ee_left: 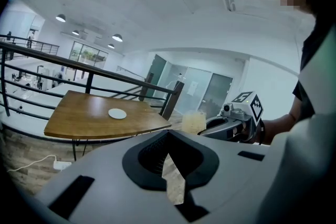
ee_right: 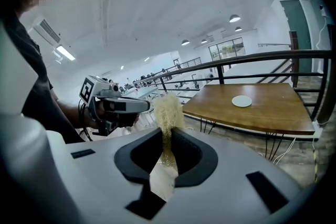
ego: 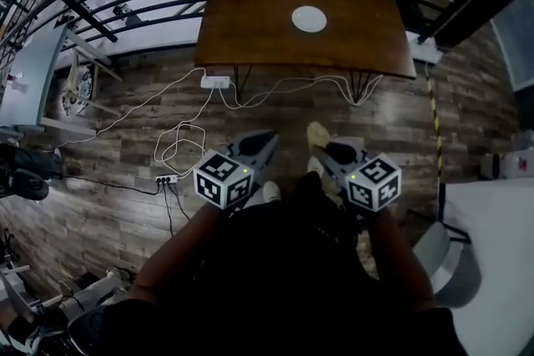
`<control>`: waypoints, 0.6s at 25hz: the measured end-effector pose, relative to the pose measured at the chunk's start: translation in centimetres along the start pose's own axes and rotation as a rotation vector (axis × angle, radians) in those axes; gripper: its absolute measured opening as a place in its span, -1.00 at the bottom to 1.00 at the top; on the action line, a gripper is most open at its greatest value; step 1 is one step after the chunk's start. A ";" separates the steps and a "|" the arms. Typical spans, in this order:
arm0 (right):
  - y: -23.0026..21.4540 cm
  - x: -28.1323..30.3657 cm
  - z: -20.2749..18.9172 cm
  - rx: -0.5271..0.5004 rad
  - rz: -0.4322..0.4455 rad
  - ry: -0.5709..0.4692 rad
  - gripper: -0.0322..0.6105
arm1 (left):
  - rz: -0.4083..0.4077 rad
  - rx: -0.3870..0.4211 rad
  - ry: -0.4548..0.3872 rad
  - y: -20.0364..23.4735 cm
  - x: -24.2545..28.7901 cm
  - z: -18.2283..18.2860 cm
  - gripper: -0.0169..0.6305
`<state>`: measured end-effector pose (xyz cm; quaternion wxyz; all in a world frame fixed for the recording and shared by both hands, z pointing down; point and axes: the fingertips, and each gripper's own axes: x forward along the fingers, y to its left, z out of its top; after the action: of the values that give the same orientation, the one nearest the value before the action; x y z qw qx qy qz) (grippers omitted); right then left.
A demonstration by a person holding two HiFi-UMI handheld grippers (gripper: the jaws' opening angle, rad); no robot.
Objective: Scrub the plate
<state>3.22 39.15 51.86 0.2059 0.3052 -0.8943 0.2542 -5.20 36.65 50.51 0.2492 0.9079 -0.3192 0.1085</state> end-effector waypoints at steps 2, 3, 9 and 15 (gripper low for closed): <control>0.8 -0.3 -0.3 -0.004 -0.004 -0.003 -0.73 | -0.007 0.007 -0.002 -0.6 -0.5 -0.3 -0.92; 1.0 -0.5 -0.3 -0.005 -0.006 -0.005 -0.73 | -0.012 0.010 -0.001 -0.9 -0.6 -0.4 -0.92; 1.5 -0.8 -0.6 -0.009 -0.014 -0.006 -0.73 | -0.037 0.007 -0.001 -1.7 -0.7 -0.5 -0.92; 1.4 -1.3 -1.4 -0.016 -0.022 -0.002 -0.73 | -0.046 0.011 -0.003 -2.4 -0.6 -1.1 -0.92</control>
<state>3.53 41.50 51.81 0.2102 0.3137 -0.8931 0.2446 -4.14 39.16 50.30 0.2462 0.9165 -0.2981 0.1031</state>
